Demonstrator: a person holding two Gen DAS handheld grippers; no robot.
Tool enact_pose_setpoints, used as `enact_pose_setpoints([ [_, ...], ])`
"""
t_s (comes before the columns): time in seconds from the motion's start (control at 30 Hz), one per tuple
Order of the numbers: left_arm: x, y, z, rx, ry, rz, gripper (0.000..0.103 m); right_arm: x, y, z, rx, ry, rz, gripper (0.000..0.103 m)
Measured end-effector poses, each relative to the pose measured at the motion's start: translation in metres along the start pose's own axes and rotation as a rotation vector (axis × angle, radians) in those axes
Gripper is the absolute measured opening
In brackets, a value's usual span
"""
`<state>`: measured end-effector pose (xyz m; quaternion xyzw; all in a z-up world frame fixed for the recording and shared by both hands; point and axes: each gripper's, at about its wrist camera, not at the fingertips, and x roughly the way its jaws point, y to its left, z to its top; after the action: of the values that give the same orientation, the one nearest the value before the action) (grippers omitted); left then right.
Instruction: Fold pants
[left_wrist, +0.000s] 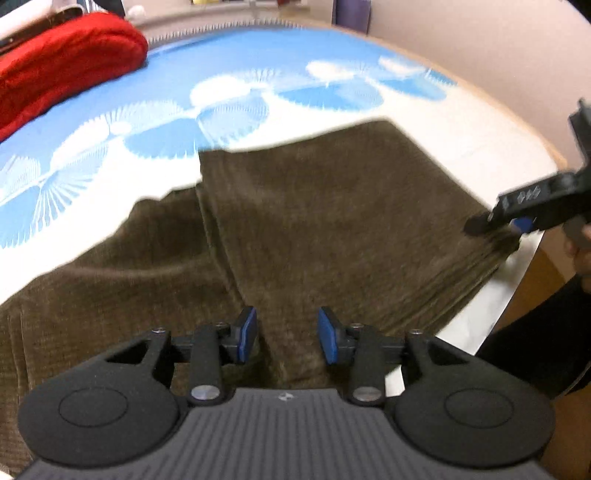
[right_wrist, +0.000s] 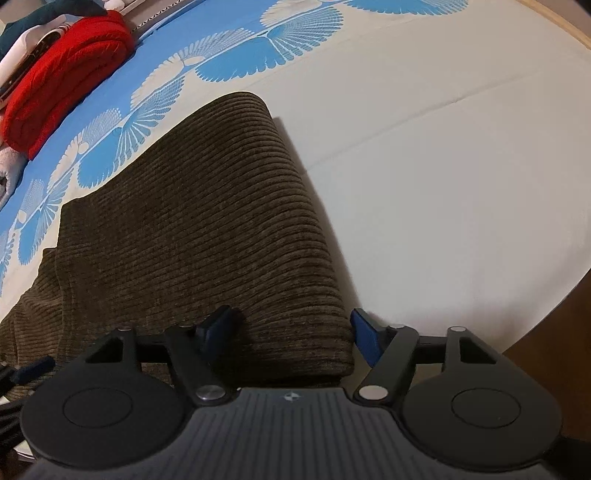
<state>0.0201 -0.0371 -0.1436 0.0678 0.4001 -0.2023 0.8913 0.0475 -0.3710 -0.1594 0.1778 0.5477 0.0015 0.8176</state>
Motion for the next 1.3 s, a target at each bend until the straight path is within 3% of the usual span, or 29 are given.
enact_pose_setpoints([
  [0.1,-0.004,-0.002,0.003,-0.014,-0.008,-0.022,0.039,-0.002,-0.001,-0.001,-0.003,-0.015,-0.008,0.059],
  [0.13,0.0,0.0,0.002,-0.015,0.019,-0.025,0.038,-0.002,-0.001,-0.001,-0.007,-0.022,-0.012,0.052],
  [0.2,0.024,0.001,-0.005,0.011,0.155,0.014,0.041,-0.005,-0.002,-0.002,-0.015,-0.042,-0.018,0.04],
  [0.23,0.026,0.003,-0.01,0.005,0.165,0.007,0.041,-0.008,-0.002,-0.002,-0.015,-0.053,-0.017,0.033],
  [0.43,0.018,0.009,-0.001,-0.044,0.136,0.018,0.04,-0.033,0.01,-0.006,-0.071,-0.166,0.02,0.024],
  [0.53,0.003,0.012,0.006,-0.069,0.048,0.013,0.041,-0.058,0.034,-0.014,-0.216,-0.3,0.066,0.023],
  [0.63,-0.018,0.026,0.019,-0.173,-0.099,-0.005,0.047,-0.084,0.067,-0.033,-0.432,-0.445,0.155,0.023],
  [0.7,-0.036,0.038,0.026,-0.257,-0.216,-0.088,0.058,-0.094,0.09,-0.053,-0.601,-0.513,0.209,0.023],
  [0.77,-0.046,0.047,0.031,-0.32,-0.282,-0.186,0.071,-0.096,0.11,-0.074,-0.746,-0.541,0.26,0.022],
  [0.8,-0.048,0.05,0.032,-0.343,-0.293,-0.234,0.079,-0.095,0.118,-0.083,-0.806,-0.543,0.279,0.022],
  [0.87,-0.046,0.05,0.035,-0.37,-0.288,-0.29,0.084,-0.091,0.133,-0.101,-0.924,-0.554,0.285,0.022],
  [1.0,-0.039,0.042,0.039,-0.348,-0.268,-0.275,0.084,-0.083,0.154,-0.121,-1.068,-0.536,0.319,0.022],
  [1.13,-0.023,0.03,0.041,-0.308,-0.229,-0.234,0.082,-0.075,0.166,-0.128,-1.119,-0.514,0.34,0.022],
  [1.23,-0.011,0.029,0.042,-0.29,-0.193,-0.179,0.065,-0.071,0.171,-0.13,-1.135,-0.507,0.342,0.022],
  [1.3,0.0,0.028,0.042,-0.283,-0.149,-0.147,0.048,-0.072,0.172,-0.129,-1.122,-0.504,0.349,0.022],
])
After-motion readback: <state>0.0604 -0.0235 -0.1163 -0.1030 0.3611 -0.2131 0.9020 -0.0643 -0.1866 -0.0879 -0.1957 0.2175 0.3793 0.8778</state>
